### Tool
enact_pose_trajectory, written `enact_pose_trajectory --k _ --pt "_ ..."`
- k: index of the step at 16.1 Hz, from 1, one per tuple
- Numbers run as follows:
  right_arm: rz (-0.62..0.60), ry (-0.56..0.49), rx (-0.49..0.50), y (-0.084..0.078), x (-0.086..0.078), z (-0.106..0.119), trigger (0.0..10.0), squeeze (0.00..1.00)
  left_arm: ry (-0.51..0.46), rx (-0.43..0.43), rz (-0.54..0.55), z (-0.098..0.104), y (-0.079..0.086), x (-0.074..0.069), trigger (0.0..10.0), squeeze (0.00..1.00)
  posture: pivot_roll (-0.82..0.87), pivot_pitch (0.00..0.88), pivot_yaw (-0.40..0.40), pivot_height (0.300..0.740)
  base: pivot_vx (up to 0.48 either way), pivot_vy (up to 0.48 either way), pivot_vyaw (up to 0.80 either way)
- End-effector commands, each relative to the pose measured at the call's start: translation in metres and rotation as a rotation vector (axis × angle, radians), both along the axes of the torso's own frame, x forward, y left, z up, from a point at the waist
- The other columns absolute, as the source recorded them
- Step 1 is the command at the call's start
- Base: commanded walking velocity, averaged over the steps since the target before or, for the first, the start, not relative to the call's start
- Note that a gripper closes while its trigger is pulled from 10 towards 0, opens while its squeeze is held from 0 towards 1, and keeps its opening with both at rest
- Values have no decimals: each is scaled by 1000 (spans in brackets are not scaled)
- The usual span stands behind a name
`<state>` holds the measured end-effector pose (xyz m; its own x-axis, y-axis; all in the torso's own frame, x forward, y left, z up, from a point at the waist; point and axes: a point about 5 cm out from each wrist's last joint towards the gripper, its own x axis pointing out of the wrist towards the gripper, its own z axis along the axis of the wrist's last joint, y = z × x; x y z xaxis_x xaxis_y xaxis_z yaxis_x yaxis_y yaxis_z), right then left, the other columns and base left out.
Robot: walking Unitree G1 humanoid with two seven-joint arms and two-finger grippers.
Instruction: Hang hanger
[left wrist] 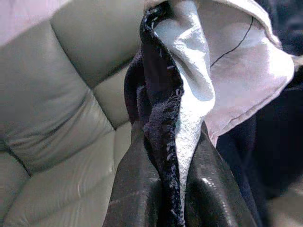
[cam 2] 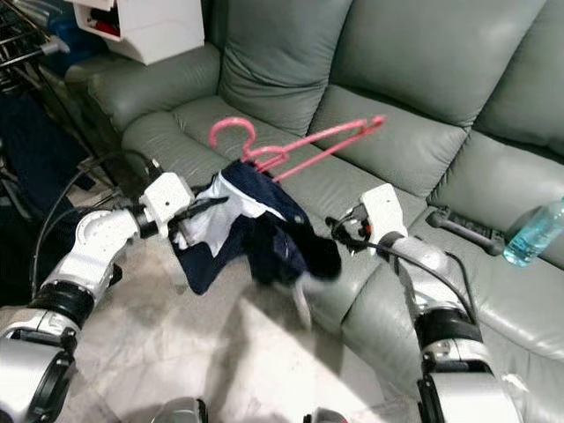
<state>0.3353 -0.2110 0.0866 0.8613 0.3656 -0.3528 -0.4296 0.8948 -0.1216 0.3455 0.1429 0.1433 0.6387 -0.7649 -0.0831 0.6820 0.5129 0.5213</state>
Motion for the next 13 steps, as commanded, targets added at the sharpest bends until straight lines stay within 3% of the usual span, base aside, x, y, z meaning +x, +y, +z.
enact_pose_trajectory --k 1,3,4,6,7,8,13 --pt "25 55 5 6 -2 -8 10000 0 -49 -35 -24 15 -6 1 0 0 -82 23 25 740 0 0 0" --pt "56 40 37 14 -3 -9 10000 0 -68 -48 -40 22 -12 1 0 0 -79 25 22 740 0 0 0" --pt "108 -6 145 24 -1 2 10000 0 -77 -51 -51 26 -15 1 0 0 -79 25 22 740 0 0 0" --pt "172 -36 170 30 0 8 10000 0 -77 -54 -55 27 -17 0 0 0 -79 25 22 740 0 0 0" --pt "220 -135 197 37 2 25 10000 0 -69 -36 -55 23 -18 -2 0 0 -78 30 22 740 0 0 0" --pt "228 -159 216 38 3 30 10000 0 -67 -28 -53 21 -18 -2 0 0 -78 30 22 740 0 0 0" --pt "351 -111 231 47 -10 28 10000 0 -57 -40 -22 21 -15 -1 0 0 -85 37 20 740 0 0 0"
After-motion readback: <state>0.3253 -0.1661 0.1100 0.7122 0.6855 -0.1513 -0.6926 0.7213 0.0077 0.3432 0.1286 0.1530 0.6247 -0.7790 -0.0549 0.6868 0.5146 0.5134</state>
